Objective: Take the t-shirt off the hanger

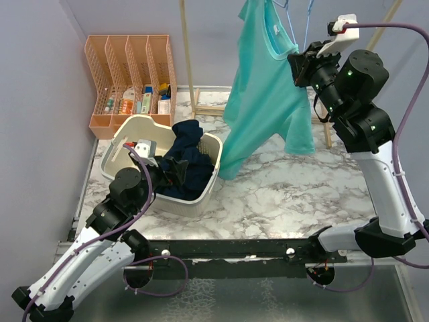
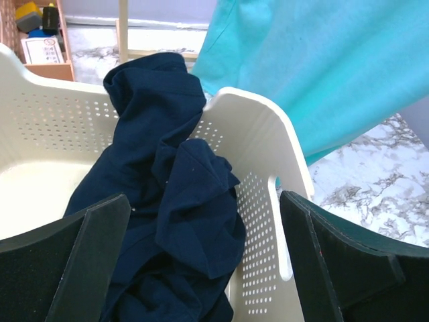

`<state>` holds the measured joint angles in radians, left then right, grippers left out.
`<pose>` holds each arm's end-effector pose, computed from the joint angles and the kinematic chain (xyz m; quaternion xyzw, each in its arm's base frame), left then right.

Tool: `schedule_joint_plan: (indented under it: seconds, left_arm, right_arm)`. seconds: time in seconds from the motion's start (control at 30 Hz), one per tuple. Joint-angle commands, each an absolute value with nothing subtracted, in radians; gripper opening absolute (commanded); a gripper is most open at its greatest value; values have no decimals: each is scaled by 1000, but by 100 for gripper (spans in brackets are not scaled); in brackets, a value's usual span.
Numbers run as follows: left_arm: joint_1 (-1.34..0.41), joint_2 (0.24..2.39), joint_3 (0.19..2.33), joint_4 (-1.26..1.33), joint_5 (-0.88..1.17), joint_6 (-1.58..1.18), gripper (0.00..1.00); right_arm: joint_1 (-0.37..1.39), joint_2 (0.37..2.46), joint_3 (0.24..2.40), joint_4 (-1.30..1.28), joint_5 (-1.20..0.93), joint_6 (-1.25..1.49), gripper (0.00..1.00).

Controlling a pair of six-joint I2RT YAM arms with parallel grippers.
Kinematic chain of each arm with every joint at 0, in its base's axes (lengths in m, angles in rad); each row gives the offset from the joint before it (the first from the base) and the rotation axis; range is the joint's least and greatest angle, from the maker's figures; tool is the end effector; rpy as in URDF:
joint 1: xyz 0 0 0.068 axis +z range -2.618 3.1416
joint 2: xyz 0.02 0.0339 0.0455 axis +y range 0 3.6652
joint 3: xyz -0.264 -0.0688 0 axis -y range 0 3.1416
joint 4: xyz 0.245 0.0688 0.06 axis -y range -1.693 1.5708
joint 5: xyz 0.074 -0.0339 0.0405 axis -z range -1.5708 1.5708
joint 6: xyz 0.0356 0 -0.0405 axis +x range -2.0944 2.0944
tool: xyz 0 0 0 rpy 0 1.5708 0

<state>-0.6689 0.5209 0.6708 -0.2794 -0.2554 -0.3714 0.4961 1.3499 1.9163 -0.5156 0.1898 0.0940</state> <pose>0.1090 -0.0747 0.3268 0.0273 0.7495 -0.2423 0.6155 0.2191 0.1110 0.5587 -0.0697 0.6857 0.1474 0.7094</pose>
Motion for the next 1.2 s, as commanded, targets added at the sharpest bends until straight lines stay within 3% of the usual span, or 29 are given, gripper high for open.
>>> schedule_joint_plan:
  seconds: [0.0,0.37,0.53,0.8,1.0,1.17]
  left_arm:
    - [-667,534,693,-172,-178,-318,99]
    - [-667,749,926,-79,68,-203,99]
    - [-667,853,1052,-24,277,-118,98]
    - [-667,986,1195,55,613,-37,80]
    - [-666,1133,1299,57,930,-82,86]
    - [-666,1202,1276,292,1130,-267,86]
  right_arm:
    - [495,1276,1929,-575,56,158,1]
    - [495,993,1613,-744,-94,208,1]
    - [495,891,1442,-826,-233,228,1]
    - [495,719,1275,-803,-437,230,1]
    - [495,658,1245,-803,-495,218,1]
    - [495,623,1225,-784,-528,215,1]
